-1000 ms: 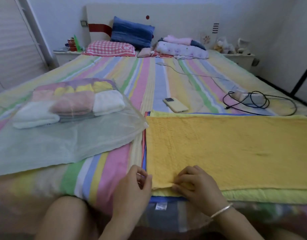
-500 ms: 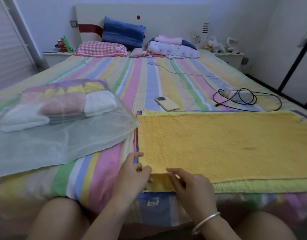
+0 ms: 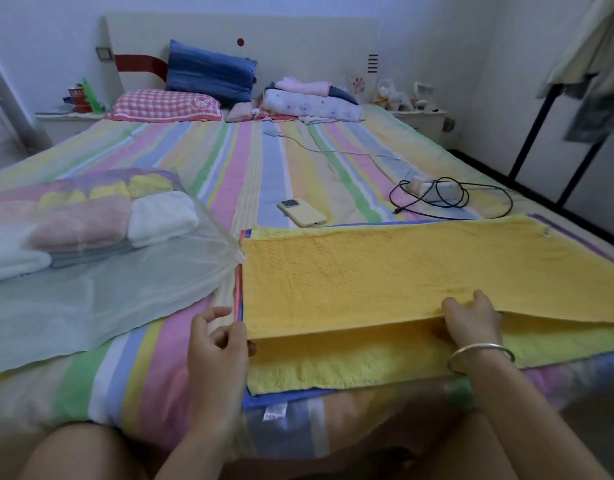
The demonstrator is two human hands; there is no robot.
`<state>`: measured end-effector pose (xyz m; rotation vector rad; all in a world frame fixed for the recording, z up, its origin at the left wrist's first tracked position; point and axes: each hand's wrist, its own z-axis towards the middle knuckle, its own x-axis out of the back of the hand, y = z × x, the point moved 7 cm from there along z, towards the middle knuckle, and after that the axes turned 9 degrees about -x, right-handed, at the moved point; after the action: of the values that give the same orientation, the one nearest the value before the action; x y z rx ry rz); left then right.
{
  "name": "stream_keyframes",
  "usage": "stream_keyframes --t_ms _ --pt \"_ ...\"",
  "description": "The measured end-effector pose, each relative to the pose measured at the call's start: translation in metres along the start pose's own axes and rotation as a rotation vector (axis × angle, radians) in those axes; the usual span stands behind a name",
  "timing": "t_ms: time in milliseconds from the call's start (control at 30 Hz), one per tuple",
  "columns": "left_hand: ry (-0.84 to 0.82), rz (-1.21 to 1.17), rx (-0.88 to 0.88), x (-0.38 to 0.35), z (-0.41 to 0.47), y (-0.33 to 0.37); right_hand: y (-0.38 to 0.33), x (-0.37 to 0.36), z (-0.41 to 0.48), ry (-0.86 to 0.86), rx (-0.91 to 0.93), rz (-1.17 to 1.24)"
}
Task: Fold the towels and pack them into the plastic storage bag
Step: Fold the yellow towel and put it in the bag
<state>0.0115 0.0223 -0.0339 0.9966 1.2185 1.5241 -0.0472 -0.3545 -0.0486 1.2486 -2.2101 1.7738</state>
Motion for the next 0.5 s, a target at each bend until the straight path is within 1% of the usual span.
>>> stream_keyframes --t_ms 100,233,300,367,500 --pt "0.030 0.018 -0.037 0.004 0.001 -0.003 -0.006 0.013 0.019 0.107 -0.040 -0.001" --pt "0.115 0.049 -0.057 0.024 0.011 -0.007 -0.001 0.039 0.053 0.239 -0.172 0.058" --pt "0.120 0.068 -0.060 0.030 0.013 -0.011 0.002 0.050 0.065 0.286 -0.178 0.020" --pt "0.066 0.089 -0.056 0.024 0.010 -0.014 -0.003 0.048 0.071 0.307 -0.055 -0.087" --pt "-0.092 0.133 -0.084 -0.004 -0.006 -0.014 -0.030 0.005 0.036 0.348 0.392 -0.439"
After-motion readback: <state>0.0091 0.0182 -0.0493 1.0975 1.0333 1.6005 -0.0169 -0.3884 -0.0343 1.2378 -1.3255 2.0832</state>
